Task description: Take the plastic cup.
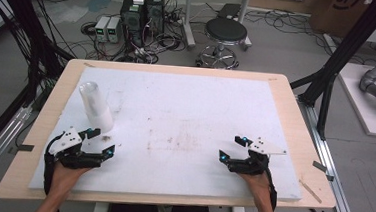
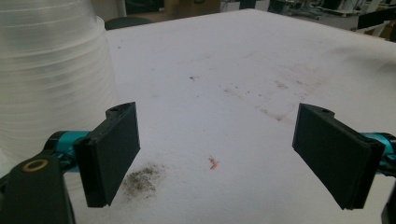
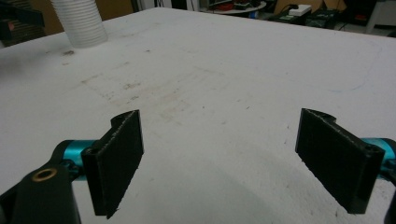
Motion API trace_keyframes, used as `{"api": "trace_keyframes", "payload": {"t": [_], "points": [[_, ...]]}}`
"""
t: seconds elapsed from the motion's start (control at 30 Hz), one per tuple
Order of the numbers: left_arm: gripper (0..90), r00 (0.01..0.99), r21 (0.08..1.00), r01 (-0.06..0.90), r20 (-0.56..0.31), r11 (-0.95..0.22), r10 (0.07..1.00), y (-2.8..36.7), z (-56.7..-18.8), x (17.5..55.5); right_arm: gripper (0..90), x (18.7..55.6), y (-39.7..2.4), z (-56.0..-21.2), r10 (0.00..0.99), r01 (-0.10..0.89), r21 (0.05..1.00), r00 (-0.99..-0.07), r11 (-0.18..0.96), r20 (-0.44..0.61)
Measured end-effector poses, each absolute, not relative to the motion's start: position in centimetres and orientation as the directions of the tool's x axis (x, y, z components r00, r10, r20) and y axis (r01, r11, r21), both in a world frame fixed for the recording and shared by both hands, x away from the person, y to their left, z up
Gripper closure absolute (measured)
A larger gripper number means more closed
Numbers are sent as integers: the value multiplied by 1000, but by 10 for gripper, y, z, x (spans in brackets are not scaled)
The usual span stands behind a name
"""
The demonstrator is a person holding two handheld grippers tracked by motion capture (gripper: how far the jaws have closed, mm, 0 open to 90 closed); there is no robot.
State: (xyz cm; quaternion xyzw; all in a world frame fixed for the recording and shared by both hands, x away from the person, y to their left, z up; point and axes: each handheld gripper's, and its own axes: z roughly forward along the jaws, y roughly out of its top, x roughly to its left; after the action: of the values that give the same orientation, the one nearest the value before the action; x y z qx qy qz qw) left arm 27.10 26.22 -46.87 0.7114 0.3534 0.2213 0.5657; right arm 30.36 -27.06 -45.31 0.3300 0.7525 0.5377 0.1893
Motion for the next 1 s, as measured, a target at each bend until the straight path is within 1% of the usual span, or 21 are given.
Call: {"api": "trace_keyframes", "payload": {"t": [0.23, 0.43, 0.67, 1.0], "points": [[150, 655, 963, 247, -83, -108, 751, 262, -469, 271, 148, 304, -271, -453, 701, 301, 933, -709, 195, 82], [151, 656, 963, 247, -84, -108, 750, 262, -469, 271, 148, 304, -272, -453, 691, 286, 937, -719, 200, 71], [151, 662, 962, 250, -85, -112, 745, 263, -469, 271, 148, 305, -271, -453, 691, 291, 935, -719, 202, 74], [142, 686, 966, 250, -131, -64, 716, 269, -469, 271, 149, 305, -271, -453, 691, 293, 934, -719, 204, 75]]}}
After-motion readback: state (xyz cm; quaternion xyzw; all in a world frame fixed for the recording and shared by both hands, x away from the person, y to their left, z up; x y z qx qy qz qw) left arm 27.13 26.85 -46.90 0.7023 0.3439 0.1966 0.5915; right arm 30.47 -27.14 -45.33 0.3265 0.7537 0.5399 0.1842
